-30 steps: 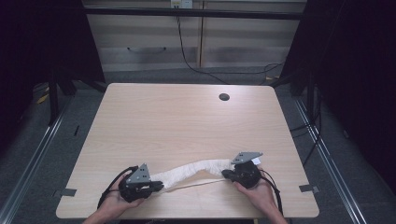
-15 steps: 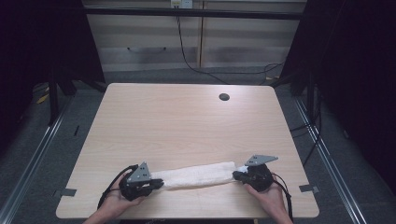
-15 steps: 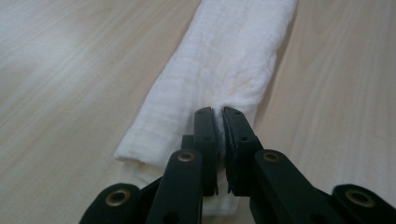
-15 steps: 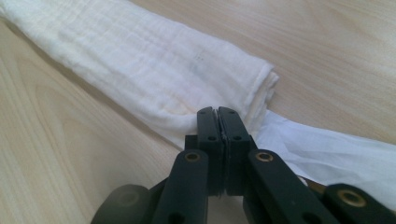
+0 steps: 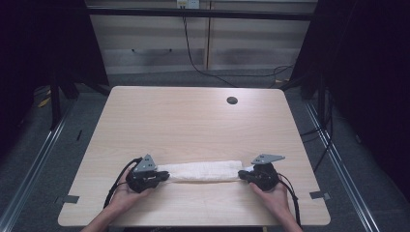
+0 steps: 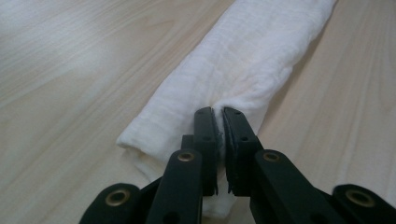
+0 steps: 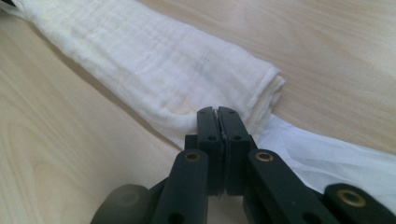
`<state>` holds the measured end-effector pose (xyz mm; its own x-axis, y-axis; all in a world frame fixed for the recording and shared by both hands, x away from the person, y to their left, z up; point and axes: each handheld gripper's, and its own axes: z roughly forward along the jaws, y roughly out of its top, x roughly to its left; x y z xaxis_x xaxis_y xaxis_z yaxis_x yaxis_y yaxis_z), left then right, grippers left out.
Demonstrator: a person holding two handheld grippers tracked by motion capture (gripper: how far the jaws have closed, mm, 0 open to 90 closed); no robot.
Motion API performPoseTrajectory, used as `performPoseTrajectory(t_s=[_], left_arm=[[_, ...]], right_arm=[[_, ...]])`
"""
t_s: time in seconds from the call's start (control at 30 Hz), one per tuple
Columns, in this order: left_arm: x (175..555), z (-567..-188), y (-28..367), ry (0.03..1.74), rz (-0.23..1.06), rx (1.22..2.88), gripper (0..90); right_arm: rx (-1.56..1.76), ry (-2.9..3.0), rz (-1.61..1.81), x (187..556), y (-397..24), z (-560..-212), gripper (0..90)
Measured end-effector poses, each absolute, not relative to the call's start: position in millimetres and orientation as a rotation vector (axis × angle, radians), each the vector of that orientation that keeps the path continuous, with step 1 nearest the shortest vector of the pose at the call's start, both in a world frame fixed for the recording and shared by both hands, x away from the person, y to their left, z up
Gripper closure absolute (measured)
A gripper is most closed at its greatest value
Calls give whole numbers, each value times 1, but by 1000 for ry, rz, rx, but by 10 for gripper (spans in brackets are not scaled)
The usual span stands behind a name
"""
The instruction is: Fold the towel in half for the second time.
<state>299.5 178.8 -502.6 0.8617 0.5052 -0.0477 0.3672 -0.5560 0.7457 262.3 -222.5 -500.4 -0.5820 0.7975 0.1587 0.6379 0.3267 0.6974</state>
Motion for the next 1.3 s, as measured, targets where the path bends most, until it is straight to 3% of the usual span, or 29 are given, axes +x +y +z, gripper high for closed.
performPoseTrajectory(t_s=[0.47,0.6,0.87,1.3], left_arm=[[335,-505,176,739,254,2172,844],[337,-505,182,745,191,2155,817],[331,-499,192,741,154,2132,695],[307,-468,219,772,173,2077,392]], right_arm=[[1303,2341,1077,285,-214,-502,885],[1286,2349,1085,285,-215,-502,865],[1288,2385,1198,277,-221,-496,759],[1238,2285,1356,260,-242,-468,576]])
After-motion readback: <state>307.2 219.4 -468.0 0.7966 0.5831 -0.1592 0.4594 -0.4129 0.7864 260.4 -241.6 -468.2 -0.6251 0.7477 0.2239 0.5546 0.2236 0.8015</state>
